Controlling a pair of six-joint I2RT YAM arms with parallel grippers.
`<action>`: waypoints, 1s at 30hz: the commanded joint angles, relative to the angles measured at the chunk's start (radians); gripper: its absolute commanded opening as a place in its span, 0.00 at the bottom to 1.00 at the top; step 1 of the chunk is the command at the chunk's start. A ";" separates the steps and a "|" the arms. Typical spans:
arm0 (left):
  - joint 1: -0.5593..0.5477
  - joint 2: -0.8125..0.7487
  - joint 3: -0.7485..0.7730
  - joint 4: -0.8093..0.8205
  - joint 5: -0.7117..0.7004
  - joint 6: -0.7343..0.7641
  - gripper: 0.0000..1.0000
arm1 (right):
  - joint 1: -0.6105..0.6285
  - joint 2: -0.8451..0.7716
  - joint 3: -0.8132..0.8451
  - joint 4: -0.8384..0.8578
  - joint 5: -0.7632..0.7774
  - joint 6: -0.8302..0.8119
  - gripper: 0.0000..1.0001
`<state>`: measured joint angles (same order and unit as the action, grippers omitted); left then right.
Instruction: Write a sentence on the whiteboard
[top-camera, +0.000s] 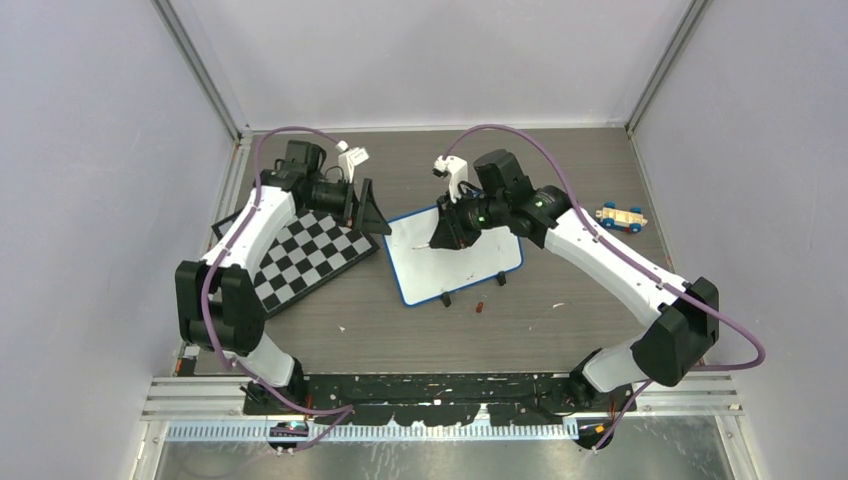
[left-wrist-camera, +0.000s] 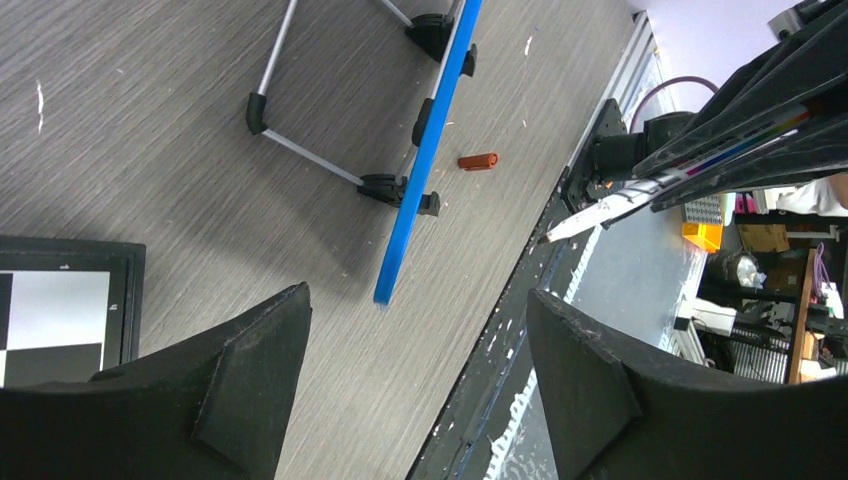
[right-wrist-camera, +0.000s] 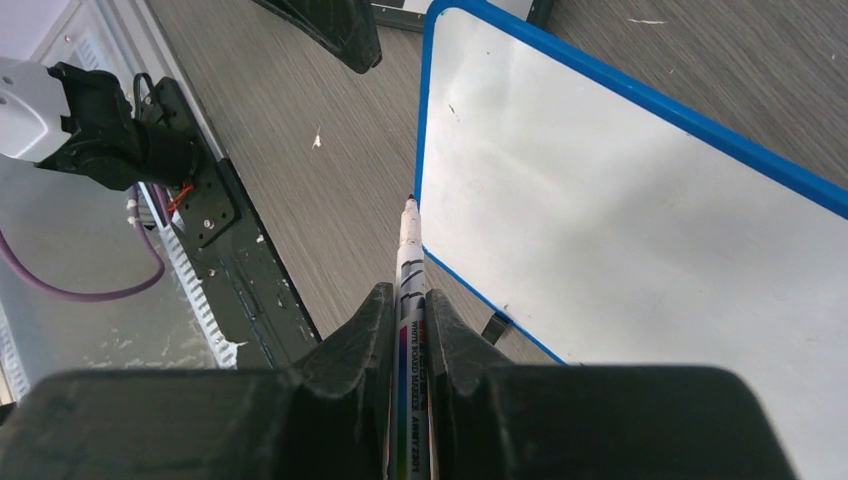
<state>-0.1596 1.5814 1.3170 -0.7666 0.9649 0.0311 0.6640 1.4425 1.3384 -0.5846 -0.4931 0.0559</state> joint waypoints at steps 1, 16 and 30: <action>-0.004 0.010 0.056 0.020 0.051 0.005 0.78 | 0.023 0.015 0.032 0.038 0.017 0.000 0.00; -0.011 0.031 0.060 0.037 0.051 0.000 0.65 | 0.061 0.034 0.062 0.063 0.126 0.024 0.00; -0.029 0.091 0.087 0.053 0.040 -0.022 0.36 | 0.063 0.084 0.143 0.067 0.176 0.121 0.00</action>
<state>-0.1860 1.6733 1.3613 -0.7513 0.9878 0.0170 0.7208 1.5177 1.4281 -0.5545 -0.3420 0.1352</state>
